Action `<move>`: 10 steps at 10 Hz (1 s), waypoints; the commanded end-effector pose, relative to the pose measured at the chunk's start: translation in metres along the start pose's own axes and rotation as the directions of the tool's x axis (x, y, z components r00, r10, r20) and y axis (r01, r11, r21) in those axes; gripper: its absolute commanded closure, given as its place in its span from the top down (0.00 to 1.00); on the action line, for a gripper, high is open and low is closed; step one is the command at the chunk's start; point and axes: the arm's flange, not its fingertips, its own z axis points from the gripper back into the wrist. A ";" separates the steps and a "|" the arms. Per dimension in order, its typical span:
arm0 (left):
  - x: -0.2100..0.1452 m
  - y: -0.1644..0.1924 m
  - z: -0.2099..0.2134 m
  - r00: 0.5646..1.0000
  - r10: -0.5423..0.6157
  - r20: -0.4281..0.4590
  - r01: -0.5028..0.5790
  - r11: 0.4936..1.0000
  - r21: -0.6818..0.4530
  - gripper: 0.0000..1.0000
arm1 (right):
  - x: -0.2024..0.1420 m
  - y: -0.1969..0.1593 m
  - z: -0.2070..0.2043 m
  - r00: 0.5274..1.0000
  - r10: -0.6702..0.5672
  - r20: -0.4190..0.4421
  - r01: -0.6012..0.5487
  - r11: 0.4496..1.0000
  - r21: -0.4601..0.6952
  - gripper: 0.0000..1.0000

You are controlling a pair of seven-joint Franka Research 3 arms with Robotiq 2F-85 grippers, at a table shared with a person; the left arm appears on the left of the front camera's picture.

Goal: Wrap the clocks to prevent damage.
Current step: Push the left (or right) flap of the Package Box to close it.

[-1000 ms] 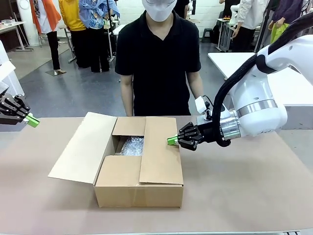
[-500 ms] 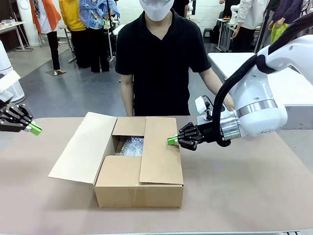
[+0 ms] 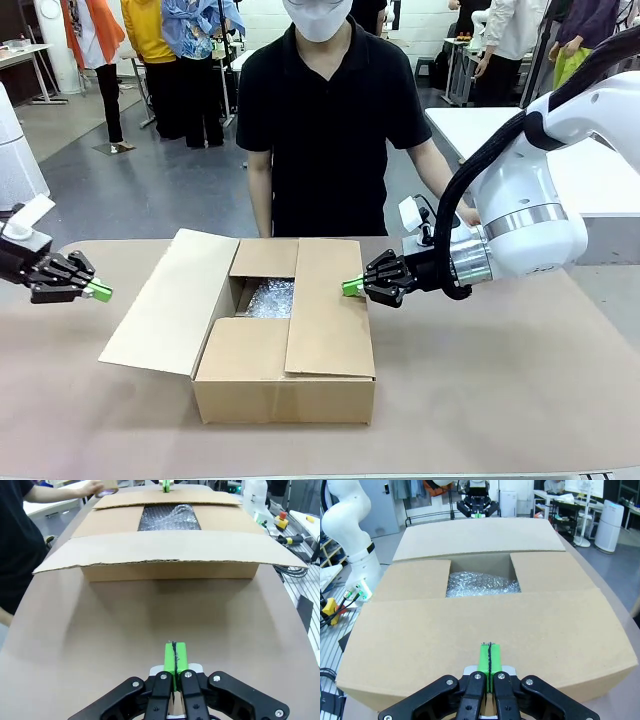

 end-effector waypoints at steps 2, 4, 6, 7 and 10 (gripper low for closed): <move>0.011 0.013 -0.036 0.998 -0.048 0.028 0.048 0.999 0.001 0.00 | -0.003 0.000 -0.003 1.000 -0.006 -0.004 0.006 1.000 0.002 0.01; 0.025 0.025 -0.054 0.998 -0.039 0.048 0.040 0.999 -0.027 0.00 | -0.003 0.000 -0.003 1.000 -0.006 -0.004 0.006 1.000 0.002 0.01; 0.036 0.024 -0.074 0.996 -0.020 0.090 0.024 0.998 -0.055 0.00 | -0.003 0.000 -0.003 1.000 -0.006 -0.004 0.006 1.000 0.002 0.01; 0.043 0.027 -0.076 0.992 -0.007 0.125 0.016 0.998 -0.067 0.00 | -0.003 0.000 -0.003 1.000 -0.006 -0.004 0.006 1.000 0.002 0.01; 0.051 0.025 -0.082 0.946 0.079 0.315 -0.057 0.995 -0.078 0.00 | -0.003 0.000 -0.003 1.000 -0.006 -0.004 0.006 1.000 0.002 0.01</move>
